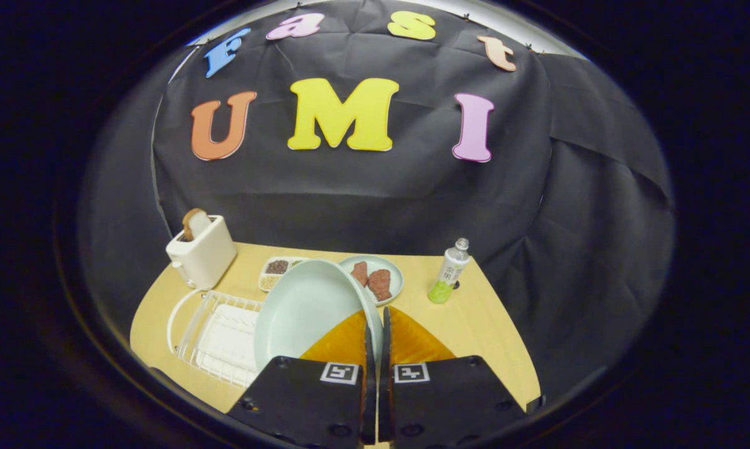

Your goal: Take the plate from the dish rack, then take the spoon from the basket and place it into the plate.

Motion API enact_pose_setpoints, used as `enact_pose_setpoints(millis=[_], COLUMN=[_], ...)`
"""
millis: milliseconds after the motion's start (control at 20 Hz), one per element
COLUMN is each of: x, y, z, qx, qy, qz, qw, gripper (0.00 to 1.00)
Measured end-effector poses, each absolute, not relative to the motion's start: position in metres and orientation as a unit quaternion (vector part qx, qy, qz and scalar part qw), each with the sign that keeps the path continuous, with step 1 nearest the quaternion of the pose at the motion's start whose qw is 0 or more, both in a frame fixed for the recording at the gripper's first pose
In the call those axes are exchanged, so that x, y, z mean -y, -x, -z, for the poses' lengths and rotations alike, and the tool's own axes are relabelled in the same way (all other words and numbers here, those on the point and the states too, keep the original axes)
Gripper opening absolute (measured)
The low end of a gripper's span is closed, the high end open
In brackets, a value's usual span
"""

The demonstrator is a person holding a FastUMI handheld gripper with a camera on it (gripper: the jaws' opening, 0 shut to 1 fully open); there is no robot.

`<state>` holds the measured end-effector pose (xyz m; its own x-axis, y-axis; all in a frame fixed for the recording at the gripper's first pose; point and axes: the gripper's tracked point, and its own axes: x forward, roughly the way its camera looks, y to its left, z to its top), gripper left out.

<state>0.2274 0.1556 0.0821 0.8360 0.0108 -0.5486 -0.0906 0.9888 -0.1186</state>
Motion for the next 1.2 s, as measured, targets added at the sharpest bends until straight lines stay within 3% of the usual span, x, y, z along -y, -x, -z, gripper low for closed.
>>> enact_pose_setpoints(millis=[350,750,1200], x=[-0.142,-0.114,-0.118], y=[-0.149,-0.074,-0.061], z=[-0.052,0.054,0.143], qx=[-0.295,-0.361,-0.432], qy=[0.026,-0.031,-0.056], qz=[-0.067,-0.078,-0.075], qw=[0.953,0.929,0.897], gripper=[0.07,0.07,0.07])
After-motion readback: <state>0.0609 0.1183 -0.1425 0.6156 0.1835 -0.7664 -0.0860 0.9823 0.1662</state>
